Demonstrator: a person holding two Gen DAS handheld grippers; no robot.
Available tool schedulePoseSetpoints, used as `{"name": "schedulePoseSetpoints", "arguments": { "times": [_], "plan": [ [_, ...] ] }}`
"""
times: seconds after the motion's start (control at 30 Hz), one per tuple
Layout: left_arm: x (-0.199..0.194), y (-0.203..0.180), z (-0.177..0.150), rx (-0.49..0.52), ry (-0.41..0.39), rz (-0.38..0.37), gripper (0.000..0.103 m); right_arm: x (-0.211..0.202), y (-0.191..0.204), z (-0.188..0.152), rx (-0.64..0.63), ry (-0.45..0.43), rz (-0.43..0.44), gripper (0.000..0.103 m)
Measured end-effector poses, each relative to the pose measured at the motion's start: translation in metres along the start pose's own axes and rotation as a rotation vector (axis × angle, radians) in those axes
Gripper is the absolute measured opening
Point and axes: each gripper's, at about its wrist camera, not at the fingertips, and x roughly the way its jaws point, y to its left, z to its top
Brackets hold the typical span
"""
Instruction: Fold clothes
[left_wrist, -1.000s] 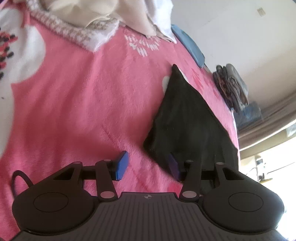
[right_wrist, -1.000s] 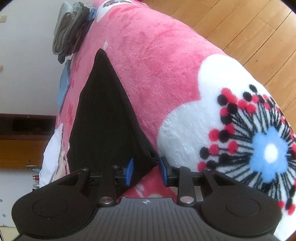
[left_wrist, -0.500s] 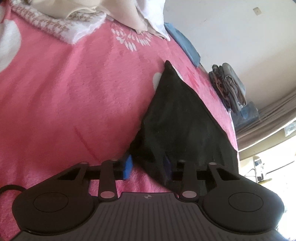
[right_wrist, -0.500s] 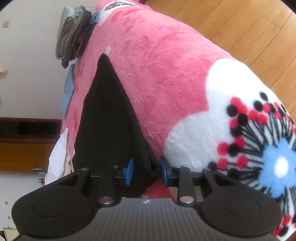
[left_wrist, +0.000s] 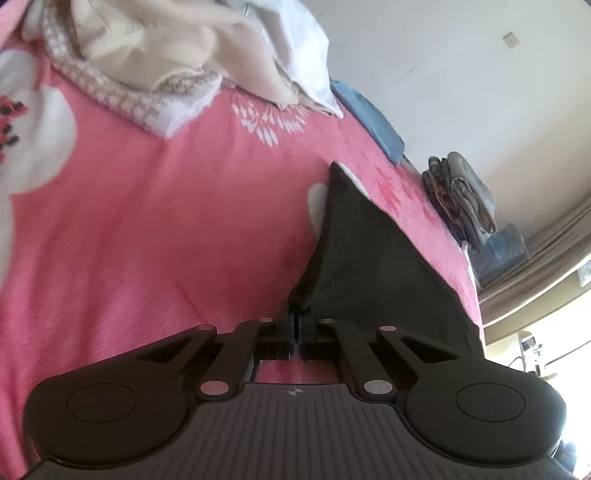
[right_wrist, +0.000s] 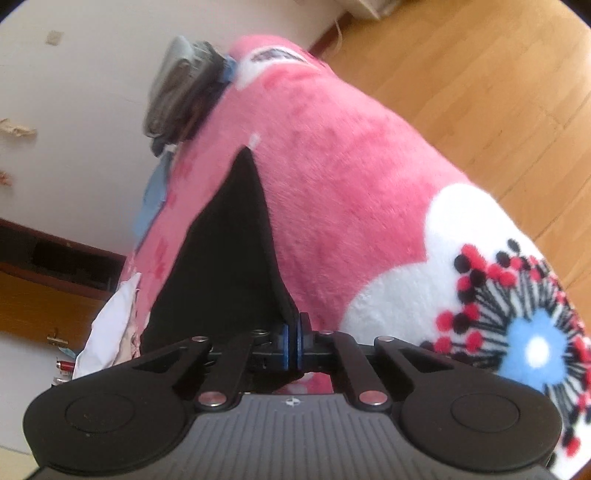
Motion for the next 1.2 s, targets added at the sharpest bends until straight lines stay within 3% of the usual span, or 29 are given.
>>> {"name": "schedulePoseSetpoints", "arguments": {
  "times": [0.17,0.33,0.47,0.63,0.67,0.7,0.77,0.87,0.93,1.07,1.2],
  "plan": [
    [-0.030,0.000,-0.007,0.013,-0.009,0.018,0.000,-0.037,-0.005,-0.020,0.002,0.026,-0.027,0.003],
    [-0.065,0.018,-0.032,0.036,0.088,0.098,0.000,-0.075,-0.026,-0.065,0.021,0.103,-0.095,0.003],
    [-0.066,0.035,-0.057,0.063,0.181,0.159,0.002,-0.084,-0.050,-0.099,0.042,0.155,-0.148,0.003],
    [-0.052,0.026,-0.071,0.358,0.203,0.166,0.012,-0.071,-0.060,-0.103,-0.013,0.227,-0.194,0.007],
    [-0.054,0.023,-0.070,0.394,0.203,0.169,0.018,-0.072,-0.057,-0.101,-0.035,0.243,-0.194,0.012],
    [-0.059,0.022,-0.068,0.413,0.201,0.179,0.021,-0.077,-0.052,-0.098,-0.073,0.254,-0.206,0.024],
    [-0.070,0.021,-0.062,0.448,0.197,0.202,0.027,-0.090,-0.042,-0.094,-0.157,0.253,-0.250,0.036],
    [-0.090,0.023,-0.048,0.457,0.163,0.254,0.028,-0.113,-0.024,-0.086,-0.308,0.185,-0.341,0.037],
    [-0.101,0.019,-0.037,0.464,0.113,0.279,0.028,-0.122,-0.002,-0.088,-0.454,0.124,-0.351,0.036],
    [-0.097,-0.006,-0.018,0.535,0.021,0.245,0.029,-0.100,0.055,-0.116,-0.773,0.132,-0.216,0.033],
    [-0.055,-0.046,-0.030,0.662,0.065,0.141,0.029,-0.047,0.102,-0.176,-1.131,0.192,-0.093,0.026]
  ]
}}
